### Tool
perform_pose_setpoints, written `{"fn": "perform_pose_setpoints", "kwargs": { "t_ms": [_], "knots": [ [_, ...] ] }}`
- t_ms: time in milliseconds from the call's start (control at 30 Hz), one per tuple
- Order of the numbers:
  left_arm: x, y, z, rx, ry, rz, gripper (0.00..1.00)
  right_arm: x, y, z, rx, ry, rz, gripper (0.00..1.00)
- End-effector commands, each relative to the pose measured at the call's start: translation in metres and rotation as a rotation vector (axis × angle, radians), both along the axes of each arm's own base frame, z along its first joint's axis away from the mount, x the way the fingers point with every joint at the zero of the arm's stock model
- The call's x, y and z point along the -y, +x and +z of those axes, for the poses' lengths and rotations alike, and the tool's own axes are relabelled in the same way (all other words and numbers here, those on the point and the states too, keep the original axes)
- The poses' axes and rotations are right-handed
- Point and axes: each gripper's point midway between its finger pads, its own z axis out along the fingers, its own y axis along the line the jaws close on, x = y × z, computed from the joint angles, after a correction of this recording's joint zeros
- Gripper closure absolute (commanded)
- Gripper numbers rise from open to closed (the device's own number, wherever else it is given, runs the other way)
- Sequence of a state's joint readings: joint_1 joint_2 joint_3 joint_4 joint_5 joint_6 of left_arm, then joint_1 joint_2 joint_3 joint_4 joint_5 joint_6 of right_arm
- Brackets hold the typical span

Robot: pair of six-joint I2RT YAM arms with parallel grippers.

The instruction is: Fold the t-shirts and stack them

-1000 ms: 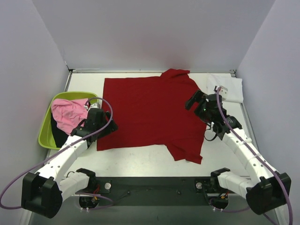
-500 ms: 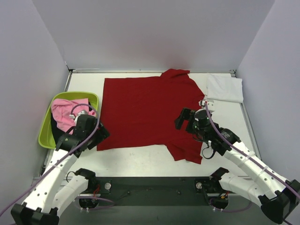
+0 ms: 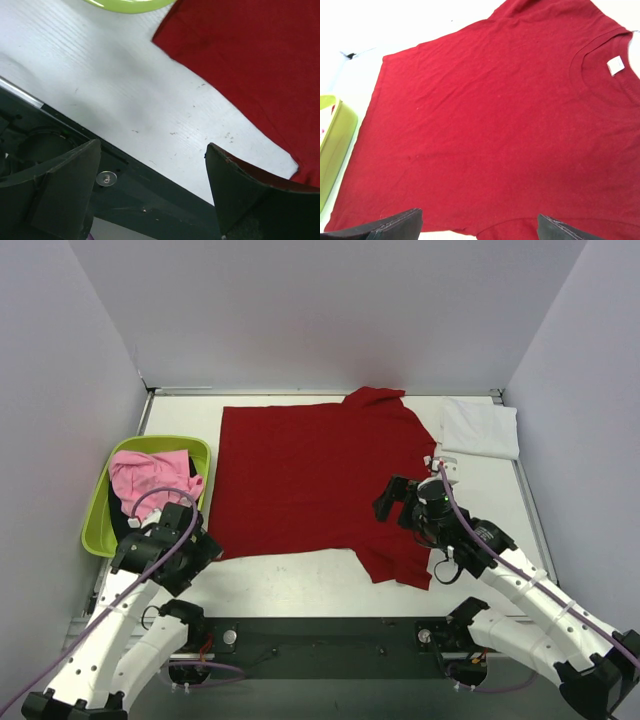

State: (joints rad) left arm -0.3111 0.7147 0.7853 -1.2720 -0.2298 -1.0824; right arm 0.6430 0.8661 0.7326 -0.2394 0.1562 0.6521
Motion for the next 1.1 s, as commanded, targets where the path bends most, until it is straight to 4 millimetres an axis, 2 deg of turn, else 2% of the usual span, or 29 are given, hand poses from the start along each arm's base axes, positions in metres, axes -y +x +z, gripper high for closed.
{"fn": "perform_pose_setpoints", "kwargs": {
  "t_ms": [0,133,267,333,600,900,967,1000,1033,1067],
  "knots": [
    [-0.018,-0.002,0.006,-0.025,0.058,0.100,0.04,-0.004,-0.005,0.006,0.033,0.036,0.027,0.00],
    [-0.029,0.013,-0.005,-0.069,0.061,0.097,0.04,-0.002,-0.009,0.004,0.046,0.049,0.034,0.00],
    [-0.054,0.029,-0.017,-0.091,0.047,0.188,0.04,-0.002,-0.012,0.000,0.046,0.052,0.051,0.00],
    [-0.051,0.039,-0.021,-0.091,-0.001,0.172,0.04,-0.002,-0.013,-0.002,0.048,0.049,0.053,0.00],
    [-0.063,0.065,-0.037,-0.154,-0.001,0.196,0.04,-0.002,-0.012,-0.006,0.051,0.054,0.056,0.00],
    [-0.096,0.104,-0.051,-0.184,0.045,0.202,0.04,0.000,-0.012,-0.007,0.058,0.050,0.049,0.00],
    [-0.106,0.116,-0.047,-0.172,0.046,0.224,0.04,0.000,-0.012,-0.007,0.055,0.052,0.047,0.00],
    [-0.107,0.122,-0.051,-0.184,0.039,0.211,0.04,-0.001,-0.012,-0.006,0.054,0.054,0.049,0.00],
    [-0.113,0.136,-0.042,-0.156,0.049,0.206,0.04,-0.001,-0.012,-0.006,0.054,0.054,0.049,0.00],
    [-0.118,0.140,-0.041,-0.164,0.062,0.211,0.04,-0.001,-0.012,-0.007,0.051,0.053,0.048,0.00]
  ]
}}
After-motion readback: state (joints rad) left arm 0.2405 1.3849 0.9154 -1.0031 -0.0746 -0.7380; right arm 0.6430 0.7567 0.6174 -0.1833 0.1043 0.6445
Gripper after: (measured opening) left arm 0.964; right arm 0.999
